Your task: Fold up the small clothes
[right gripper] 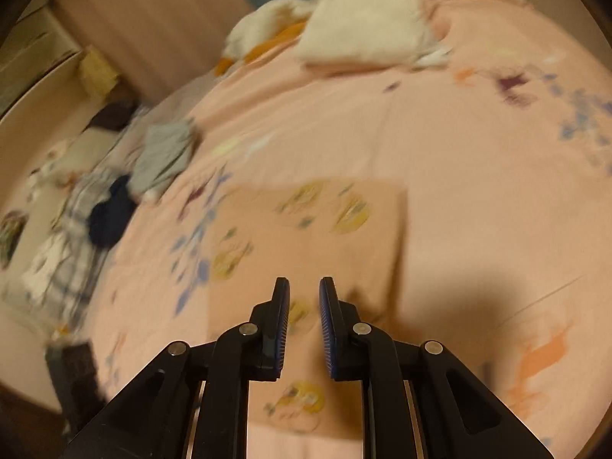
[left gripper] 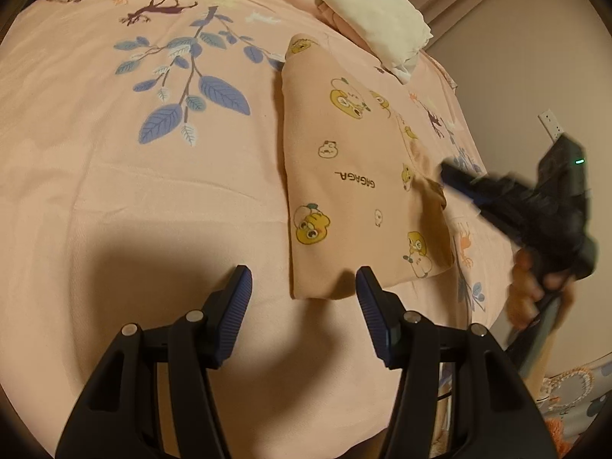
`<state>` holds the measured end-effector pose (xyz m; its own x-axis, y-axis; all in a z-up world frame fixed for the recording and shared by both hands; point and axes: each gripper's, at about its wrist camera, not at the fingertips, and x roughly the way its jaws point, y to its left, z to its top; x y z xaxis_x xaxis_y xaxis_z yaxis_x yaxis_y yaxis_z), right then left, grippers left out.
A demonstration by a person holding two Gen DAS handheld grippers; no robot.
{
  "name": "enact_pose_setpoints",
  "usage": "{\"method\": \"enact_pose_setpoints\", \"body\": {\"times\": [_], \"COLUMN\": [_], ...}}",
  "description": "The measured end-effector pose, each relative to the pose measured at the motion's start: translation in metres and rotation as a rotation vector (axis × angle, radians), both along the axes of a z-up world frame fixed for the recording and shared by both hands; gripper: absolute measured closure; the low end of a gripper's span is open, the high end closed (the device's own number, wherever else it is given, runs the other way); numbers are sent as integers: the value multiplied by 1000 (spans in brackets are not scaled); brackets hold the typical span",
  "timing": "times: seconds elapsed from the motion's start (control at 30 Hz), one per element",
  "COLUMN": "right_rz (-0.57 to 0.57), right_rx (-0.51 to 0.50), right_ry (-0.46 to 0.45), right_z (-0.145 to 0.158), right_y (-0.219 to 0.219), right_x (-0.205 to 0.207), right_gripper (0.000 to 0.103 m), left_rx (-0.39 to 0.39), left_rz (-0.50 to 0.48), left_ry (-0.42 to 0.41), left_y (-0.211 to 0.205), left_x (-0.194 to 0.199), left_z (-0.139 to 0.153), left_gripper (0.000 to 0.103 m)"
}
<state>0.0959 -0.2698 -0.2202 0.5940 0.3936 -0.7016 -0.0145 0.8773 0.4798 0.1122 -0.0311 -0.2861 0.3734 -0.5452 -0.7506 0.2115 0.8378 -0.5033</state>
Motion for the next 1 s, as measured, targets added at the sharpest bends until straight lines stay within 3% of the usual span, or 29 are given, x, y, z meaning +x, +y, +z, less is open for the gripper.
{"method": "enact_pose_setpoints", "body": {"times": [0.1,0.13,0.23,0.33,0.5,0.57,0.6,0.63,0.7,0.8,0.9,0.93,1.0], "right_rz": [-77,-110,-129,-152,-52,-55,-91,-99,-109,-112,-102,-98,-91], "right_rx": [-152,-157,-37,-55,-17,-81,-155,-131,-89,-88,-96,-90,-83], "right_ry": [107,125,130,122,36,64,124,117,93,127,80,60,47], "right_z": [-37,-48,-49,-36,-29,-44,-61,-67,-65,-57,-41,-39,-43], "right_y": [-1,-10,-32,-34,-13,-7,-6,-7,-13,-16,-11,-9,-4], "right_x": [2,1,-4,-8,-26,-27,-25,-25,-31,-29,-35,-37,-42], "right_gripper": [86,86,86,86,86,85,85,85,85,85,85,85,85], "left_rx": [7,11,35,23,14,43,52,60,75,107,92,87,77], "left_rz": [-15,-15,-7,5,-2,-26,-33,-36,-20,-4,2,2,-7], "left_ry": [-13,-20,-35,-28,-29,-10,-6,-8,-39,-115,-195,-205,-207], "left_y": [-1,0,1,0,-11,-18,-19,-19,-15,-13,-14,-14,-18], "left_x": [-2,-2,0,3,4,3,2,1,-2,-5,-8,-7,-3], "left_z": [5,7,10,10,9,3,1,1,5,19,30,31,29], "left_gripper": [47,47,47,47,47,47,48,48,48,48,48,51,67]}}
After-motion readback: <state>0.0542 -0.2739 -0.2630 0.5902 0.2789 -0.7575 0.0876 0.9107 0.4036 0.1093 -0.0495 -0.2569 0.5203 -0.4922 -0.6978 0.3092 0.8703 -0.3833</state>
